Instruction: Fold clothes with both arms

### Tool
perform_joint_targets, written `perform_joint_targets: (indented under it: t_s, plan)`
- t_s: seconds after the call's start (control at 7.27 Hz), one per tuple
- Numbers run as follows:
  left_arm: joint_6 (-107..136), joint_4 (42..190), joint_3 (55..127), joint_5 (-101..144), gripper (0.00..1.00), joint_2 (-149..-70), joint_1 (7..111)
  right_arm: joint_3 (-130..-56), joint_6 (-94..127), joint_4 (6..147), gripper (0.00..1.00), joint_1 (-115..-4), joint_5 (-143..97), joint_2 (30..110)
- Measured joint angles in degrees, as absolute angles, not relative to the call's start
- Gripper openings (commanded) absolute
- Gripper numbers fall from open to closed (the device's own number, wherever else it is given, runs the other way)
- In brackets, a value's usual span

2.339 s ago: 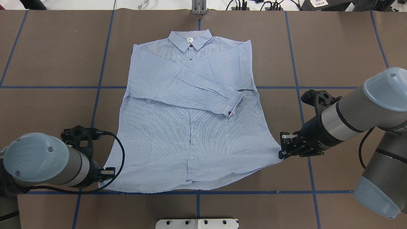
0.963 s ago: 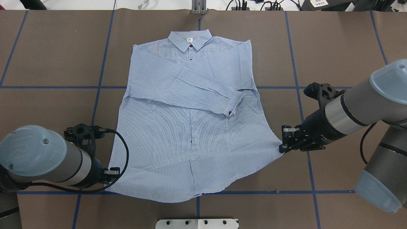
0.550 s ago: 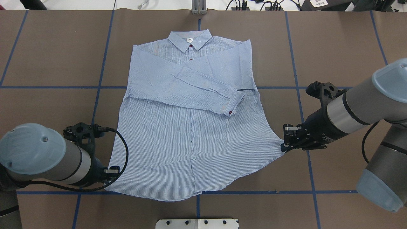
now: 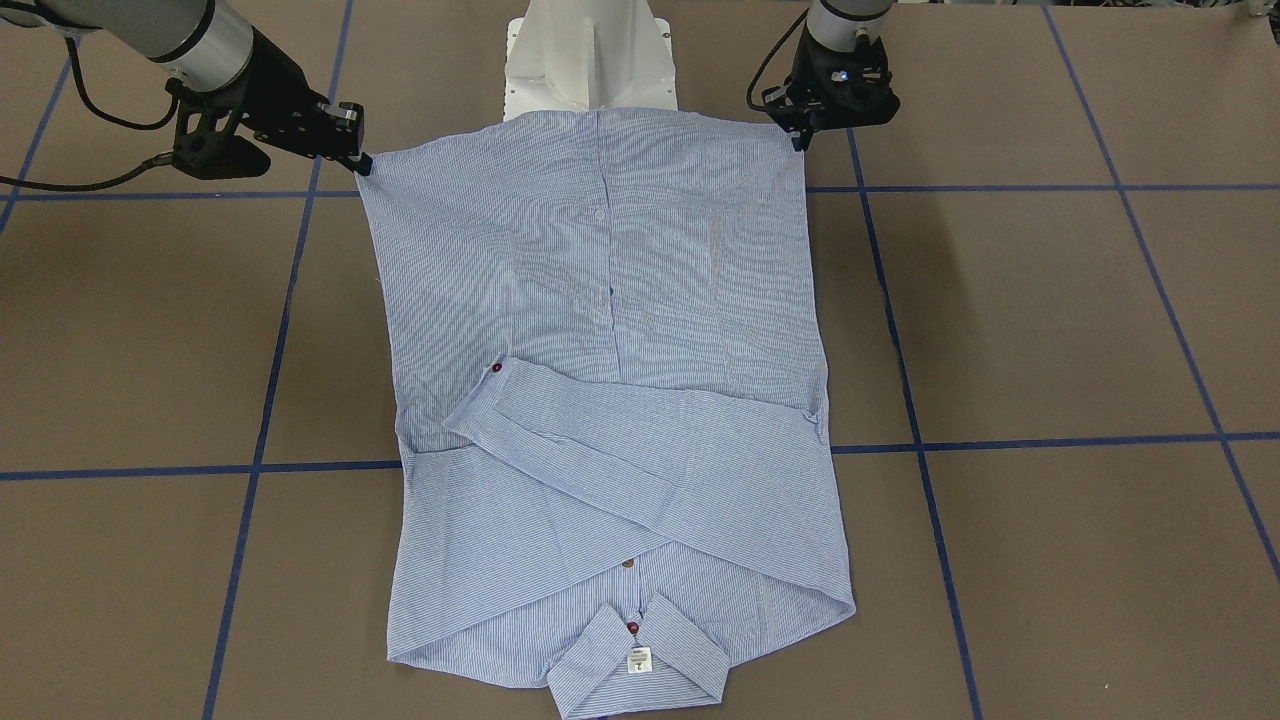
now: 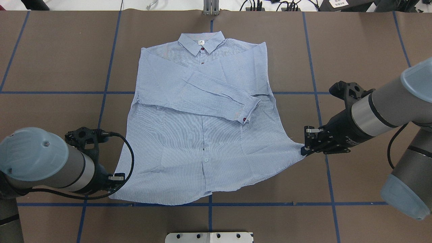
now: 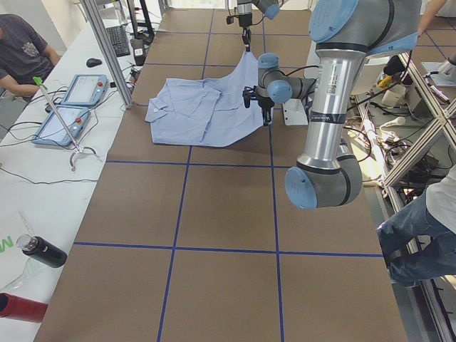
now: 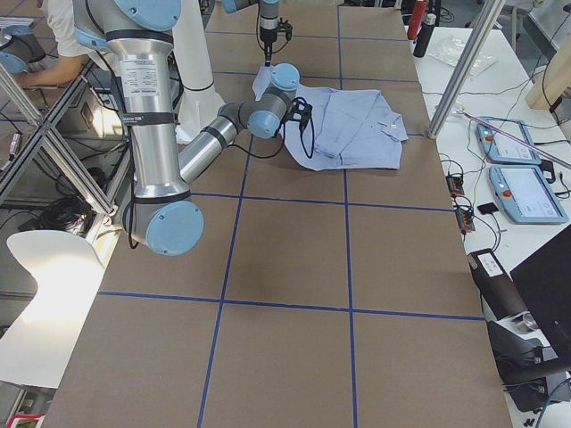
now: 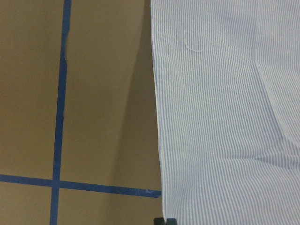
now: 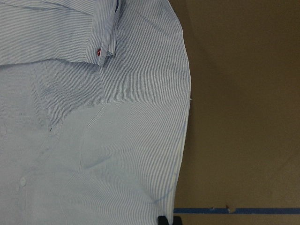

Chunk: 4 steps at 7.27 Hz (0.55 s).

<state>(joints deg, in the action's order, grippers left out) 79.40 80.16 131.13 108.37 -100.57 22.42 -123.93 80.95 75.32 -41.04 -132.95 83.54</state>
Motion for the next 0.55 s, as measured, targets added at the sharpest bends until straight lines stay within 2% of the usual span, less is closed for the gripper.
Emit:
perform_joint_targets:
  t_s: [0.55]
  plan:
    - [79.37,80.07,130.91,108.45,0.0,-100.51,22.99,-123.55,80.95,75.32,0.0,-41.63,-132.98,83.38]
